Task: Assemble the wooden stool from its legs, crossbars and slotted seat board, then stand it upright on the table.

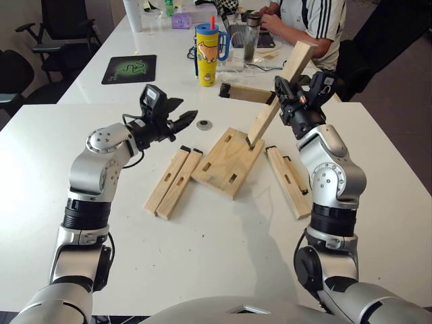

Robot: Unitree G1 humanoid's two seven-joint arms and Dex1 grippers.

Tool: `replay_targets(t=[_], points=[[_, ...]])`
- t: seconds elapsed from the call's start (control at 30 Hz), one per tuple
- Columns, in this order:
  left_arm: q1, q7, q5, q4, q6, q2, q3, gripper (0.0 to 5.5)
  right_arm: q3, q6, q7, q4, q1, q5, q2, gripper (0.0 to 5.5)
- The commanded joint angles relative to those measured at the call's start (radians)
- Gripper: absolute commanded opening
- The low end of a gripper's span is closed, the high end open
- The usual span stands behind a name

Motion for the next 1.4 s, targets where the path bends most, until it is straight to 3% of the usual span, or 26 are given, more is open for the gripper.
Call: replay_targets(t=[0.03, 0.2, 0.37, 0.5, 0.77, 1.4], points=[[0.053, -0.068, 0.144, 0.031, -0.089, 0.072, -0.131, 2.61, 0.009, 0.004, -0.062, -0.075, 0.050, 0.003, 0.046, 1.05], [0.078, -0.112, 0.273, 0.089, -0.148, 0.099, -0.237, 2.61, 0.012, 0.012, -0.076, -0.091, 0.086, 0.015, 0.057, 1.05], [0.095, -0.136, 0.304, 0.156, -0.152, 0.048, -0.281, 2.61, 0.013, 0.004, -0.079, -0.082, 0.082, 0.018, 0.057, 1.05], [0.093, -0.159, 0.247, 0.207, -0.095, -0.023, -0.259, 2.61, 0.015, 0.000, -0.080, -0.077, 0.080, 0.019, 0.059, 1.05], [0.070, -0.135, 0.255, 0.280, -0.049, -0.062, -0.238, 2.61, 0.028, -0.011, -0.080, -0.080, 0.084, 0.013, 0.067, 1.05], [0.035, -0.078, 0.111, 0.361, 0.104, -0.198, -0.071, 2.61, 0.046, -0.021, -0.086, -0.091, 0.096, 0.007, 0.073, 1.05]])
